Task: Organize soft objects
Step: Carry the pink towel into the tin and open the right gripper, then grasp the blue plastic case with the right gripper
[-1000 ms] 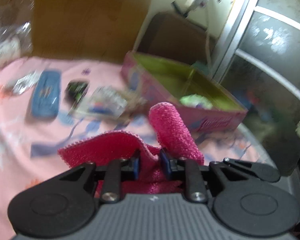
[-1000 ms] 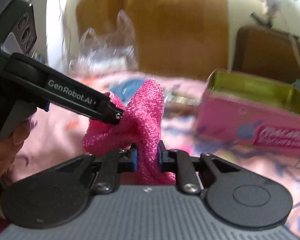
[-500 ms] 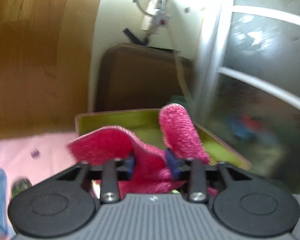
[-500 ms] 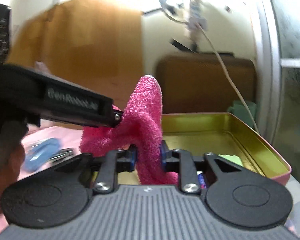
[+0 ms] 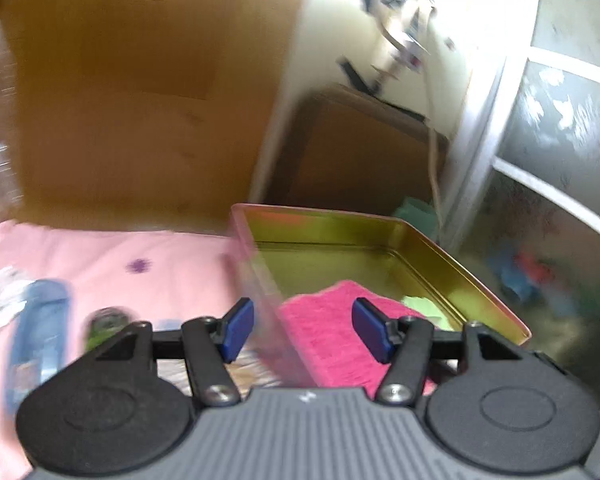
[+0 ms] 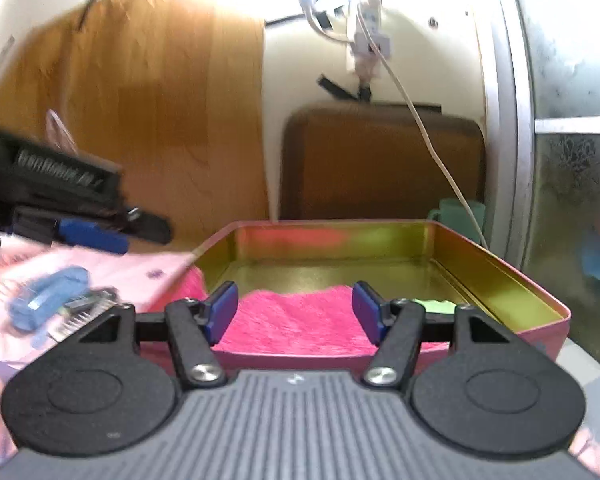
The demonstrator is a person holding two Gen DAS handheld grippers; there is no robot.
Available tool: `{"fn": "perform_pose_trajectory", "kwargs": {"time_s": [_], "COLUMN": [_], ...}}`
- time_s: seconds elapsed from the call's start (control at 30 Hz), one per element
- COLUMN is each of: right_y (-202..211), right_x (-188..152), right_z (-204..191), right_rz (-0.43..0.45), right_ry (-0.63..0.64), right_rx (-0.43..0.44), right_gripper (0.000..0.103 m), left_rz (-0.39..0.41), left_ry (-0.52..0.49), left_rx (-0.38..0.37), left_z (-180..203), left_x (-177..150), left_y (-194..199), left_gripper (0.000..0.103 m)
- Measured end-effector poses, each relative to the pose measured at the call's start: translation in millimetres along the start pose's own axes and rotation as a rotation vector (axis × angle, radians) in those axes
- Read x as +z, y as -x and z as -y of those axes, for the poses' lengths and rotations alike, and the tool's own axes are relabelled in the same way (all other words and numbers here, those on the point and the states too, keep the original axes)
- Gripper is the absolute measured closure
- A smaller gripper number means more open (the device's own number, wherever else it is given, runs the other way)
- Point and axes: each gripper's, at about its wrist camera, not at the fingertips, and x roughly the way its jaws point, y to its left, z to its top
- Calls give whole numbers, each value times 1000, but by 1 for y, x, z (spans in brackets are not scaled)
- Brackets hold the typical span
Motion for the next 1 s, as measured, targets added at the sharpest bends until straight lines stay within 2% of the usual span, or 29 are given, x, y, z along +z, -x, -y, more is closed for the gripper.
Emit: {"fn": "perform_pose_trajectory", "kwargs": {"time_s": [0.13, 0.23, 0.37, 0.47, 0.6, 0.73, 0.93, 1.0], "right_y": [14, 20, 11, -6, -27, -49, -85, -96], "right_x": [6, 8, 4, -1, -2, 5, 5, 3], "right_z": [-20, -45, -87, -115, -152, -186, -217, -220], "right_rz": [42, 38, -33, -120, -216, -260, -316, -343], "right_ry": [16, 50, 128, 155, 156, 154, 155, 131], "right_rx": [84, 199, 335, 401, 472, 490, 446, 421], "right_gripper": [38, 39, 40, 40, 40, 40, 38, 38], "left_rz": [39, 32, 13, 28, 60, 96, 91, 93], "left_ry": [61, 104, 181, 215, 299, 300, 311, 336], "left_rx": [113, 240, 364, 433, 430, 439, 484, 451], "left_z": [-51, -94, -141, -162, -179, -179, -182, -186], "left_x": [-15, -34, -54, -67, -67, -66, -67, -68], "left_y": [40, 63, 79, 88, 90, 92, 92, 93], "left_gripper": [47, 47, 47, 47, 47, 47, 49, 48]}}
